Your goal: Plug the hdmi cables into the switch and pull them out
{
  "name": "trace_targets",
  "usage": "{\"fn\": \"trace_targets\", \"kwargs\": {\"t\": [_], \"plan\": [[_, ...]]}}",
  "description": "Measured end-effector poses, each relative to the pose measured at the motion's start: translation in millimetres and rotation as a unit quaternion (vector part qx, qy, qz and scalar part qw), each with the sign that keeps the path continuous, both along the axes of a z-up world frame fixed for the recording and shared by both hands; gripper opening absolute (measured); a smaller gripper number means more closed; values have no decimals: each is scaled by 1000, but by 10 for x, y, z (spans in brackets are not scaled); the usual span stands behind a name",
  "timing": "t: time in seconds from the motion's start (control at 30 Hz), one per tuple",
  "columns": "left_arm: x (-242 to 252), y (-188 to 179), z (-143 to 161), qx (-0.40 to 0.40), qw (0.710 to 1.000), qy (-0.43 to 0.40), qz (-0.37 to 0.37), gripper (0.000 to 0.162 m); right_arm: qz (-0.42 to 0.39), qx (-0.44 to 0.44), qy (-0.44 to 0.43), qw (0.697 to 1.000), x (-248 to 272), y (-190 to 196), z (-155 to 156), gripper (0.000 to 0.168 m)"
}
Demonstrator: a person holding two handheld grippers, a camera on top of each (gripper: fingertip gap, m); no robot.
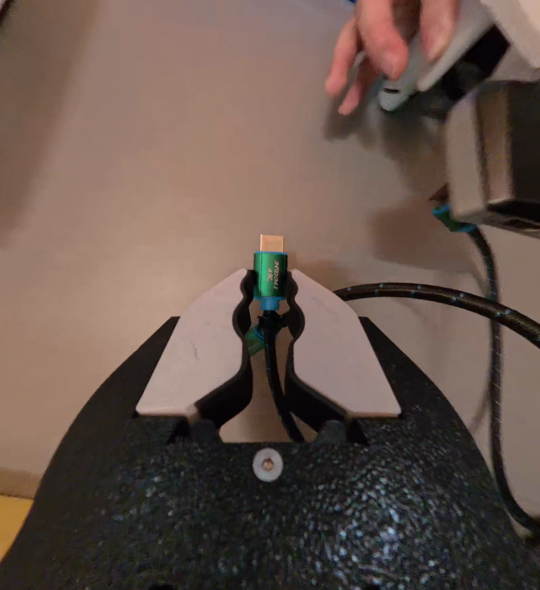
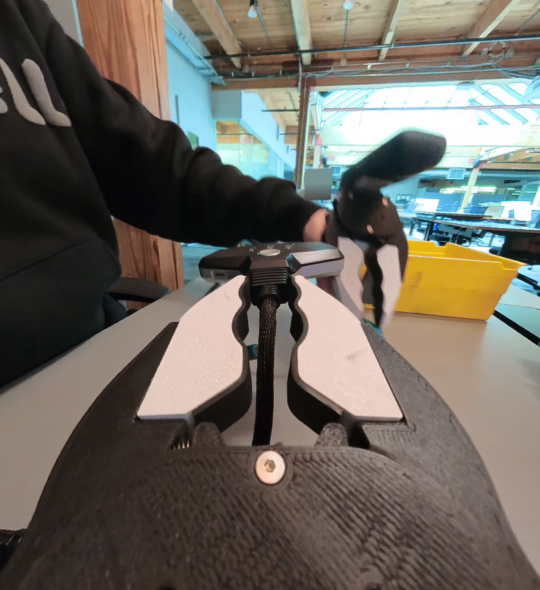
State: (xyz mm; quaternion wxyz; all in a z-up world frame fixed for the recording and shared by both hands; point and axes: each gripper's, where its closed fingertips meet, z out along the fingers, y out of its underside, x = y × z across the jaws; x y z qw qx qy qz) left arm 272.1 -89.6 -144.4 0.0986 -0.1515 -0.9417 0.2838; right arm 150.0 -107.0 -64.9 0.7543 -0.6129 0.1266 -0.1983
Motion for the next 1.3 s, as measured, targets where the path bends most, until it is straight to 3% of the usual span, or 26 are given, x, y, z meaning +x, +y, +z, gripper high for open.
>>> {"fn": "trace_targets", "kwargs": {"t": [0.1,0.2,0.37,0.43,0.6,0.77,1.3], "plan": [[235,-3,-263,-28,995,-91,5,18,3,10,-13,1000,-39,-20,27,22],[266,22,-467,-24,991,-129,-8,19,2,26,-16,1000,-49,-67,58,22],[285,-48,-489,-78,981,-176,-4,20,4,22,-11,1000,-38,-53,46,22],[331,-53,-457,-95,975,-201,11,31,3,24,-10,1000,-35,-61,49,22],[311,11,-475,-89,977,-194,16,24,5,26,-7,1000,-31,-65,50,22],[293,-22,-453,-147,962,-229,-16,19,1,31,-8,1000,-27,-80,56,22],[332,-39,-455,-113,967,-227,12,19,2,29,-4,1000,-21,-77,52,22]]}}
